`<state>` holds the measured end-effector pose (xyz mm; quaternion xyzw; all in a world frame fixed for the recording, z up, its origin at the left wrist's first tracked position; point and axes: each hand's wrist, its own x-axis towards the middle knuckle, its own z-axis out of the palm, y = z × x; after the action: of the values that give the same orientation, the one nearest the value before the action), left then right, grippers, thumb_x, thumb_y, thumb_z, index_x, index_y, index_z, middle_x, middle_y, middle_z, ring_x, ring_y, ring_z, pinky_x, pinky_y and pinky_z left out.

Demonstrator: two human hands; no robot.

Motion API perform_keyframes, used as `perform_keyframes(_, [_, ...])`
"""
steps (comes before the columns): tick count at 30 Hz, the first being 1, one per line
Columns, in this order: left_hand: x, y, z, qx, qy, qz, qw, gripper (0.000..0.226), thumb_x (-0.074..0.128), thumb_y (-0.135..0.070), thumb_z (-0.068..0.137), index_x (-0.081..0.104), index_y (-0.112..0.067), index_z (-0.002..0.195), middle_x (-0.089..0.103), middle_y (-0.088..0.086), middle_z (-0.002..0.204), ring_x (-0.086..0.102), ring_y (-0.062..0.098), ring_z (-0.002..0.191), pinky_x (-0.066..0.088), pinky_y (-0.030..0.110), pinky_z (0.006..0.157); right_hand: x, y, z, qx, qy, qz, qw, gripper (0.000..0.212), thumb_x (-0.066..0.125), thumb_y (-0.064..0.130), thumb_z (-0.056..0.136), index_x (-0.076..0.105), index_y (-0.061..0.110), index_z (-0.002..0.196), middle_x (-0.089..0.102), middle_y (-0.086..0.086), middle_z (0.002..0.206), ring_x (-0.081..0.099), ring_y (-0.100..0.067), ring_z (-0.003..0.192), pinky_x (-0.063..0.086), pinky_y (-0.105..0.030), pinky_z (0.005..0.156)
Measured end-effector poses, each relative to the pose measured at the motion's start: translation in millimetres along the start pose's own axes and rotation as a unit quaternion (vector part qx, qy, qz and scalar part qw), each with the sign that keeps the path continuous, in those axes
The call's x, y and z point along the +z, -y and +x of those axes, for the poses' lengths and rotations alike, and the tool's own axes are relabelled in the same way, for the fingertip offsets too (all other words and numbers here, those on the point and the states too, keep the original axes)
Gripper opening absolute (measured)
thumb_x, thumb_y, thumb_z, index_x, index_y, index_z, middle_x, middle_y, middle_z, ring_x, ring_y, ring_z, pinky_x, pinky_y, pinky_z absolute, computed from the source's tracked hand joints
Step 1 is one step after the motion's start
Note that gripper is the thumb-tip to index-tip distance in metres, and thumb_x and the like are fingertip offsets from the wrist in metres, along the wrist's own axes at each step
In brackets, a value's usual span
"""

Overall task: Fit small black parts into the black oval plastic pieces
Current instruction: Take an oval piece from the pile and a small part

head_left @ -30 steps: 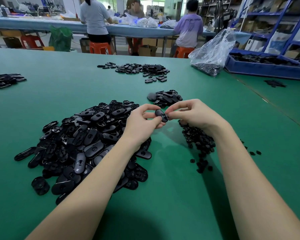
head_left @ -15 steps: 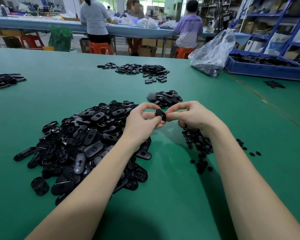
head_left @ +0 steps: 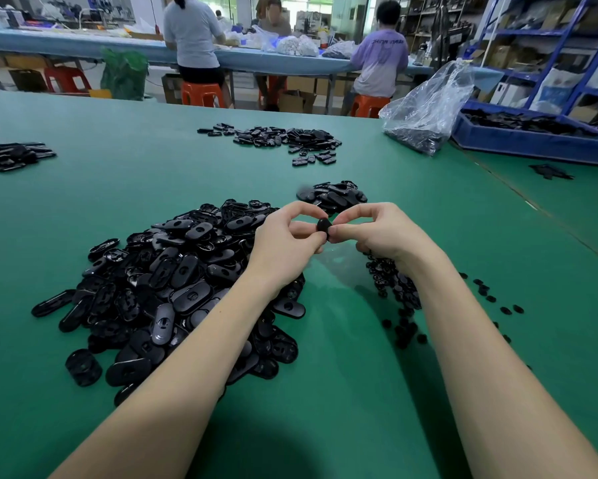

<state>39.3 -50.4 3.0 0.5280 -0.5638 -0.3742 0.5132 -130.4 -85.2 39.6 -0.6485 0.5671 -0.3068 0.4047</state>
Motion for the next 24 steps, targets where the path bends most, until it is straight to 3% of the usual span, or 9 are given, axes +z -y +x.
perform_keyframes(4, [-5, -1, 2, -0.043, 0.022, -0.065, 0.997, 0.022, 0.069, -0.004, 0.087, 0.068, -0.022, 0.101, 0.079, 0.003, 0.087, 0.076, 0.017, 0.082, 0.059, 0.036, 0.091, 0, -4, 1, 0.001, 0.000, -0.007, 1.000, 0.020, 0.085, 0.046, 0.078, 0.076, 0.030, 0.087, 0.079, 0.009, 0.081, 0.046, -0.003, 0.047, 0.041, -0.025, 0.059])
perform_keyframes(10, [-7, -7, 4, -0.082, 0.031, -0.099, 0.991, 0.020, 0.070, -0.001, 0.085, 0.063, -0.014, 0.099, 0.076, 0.000, 0.077, 0.067, 0.011, 0.072, 0.055, 0.018, 0.069, 1, -7, -3, -0.021, 0.020, 0.058, 0.998, 0.015, 0.087, 0.045, 0.077, 0.078, 0.034, 0.078, 0.078, 0.008, 0.083, 0.051, -0.004, 0.055, 0.037, -0.022, 0.055])
perform_keyframes(15, [-11, -5, 6, -0.088, 0.011, -0.128, 0.988, 0.019, 0.068, 0.004, 0.085, 0.063, -0.011, 0.095, 0.073, 0.002, 0.075, 0.067, 0.014, 0.066, 0.056, 0.021, 0.073, 5, -3, -1, -0.045, 0.021, 0.048, 0.998, 0.009, 0.084, 0.030, 0.083, 0.078, 0.025, 0.080, 0.068, 0.006, 0.073, 0.051, -0.006, 0.055, 0.035, -0.019, 0.050])
perform_keyframes(19, [-11, -2, 6, -0.084, 0.013, -0.096, 0.992, 0.018, 0.070, -0.001, 0.085, 0.061, -0.014, 0.095, 0.073, -0.002, 0.071, 0.069, 0.014, 0.068, 0.058, 0.033, 0.089, 7, -2, 1, -0.058, 0.006, 0.012, 0.998, 0.009, 0.082, 0.024, 0.083, 0.074, 0.023, 0.080, 0.066, 0.006, 0.068, 0.052, -0.007, 0.052, 0.037, -0.015, 0.047])
perform_keyframes(24, [-9, 1, 4, -0.082, 0.008, -0.070, 0.994, 0.018, 0.073, -0.008, 0.085, 0.061, -0.016, 0.096, 0.076, 0.000, 0.075, 0.070, 0.013, 0.070, 0.057, 0.040, 0.095, 11, -5, 2, -0.066, 0.001, 0.007, 0.998, 0.010, 0.081, 0.020, 0.085, 0.073, 0.019, 0.079, 0.062, -0.001, 0.070, 0.050, -0.005, 0.049, 0.038, -0.011, 0.048])
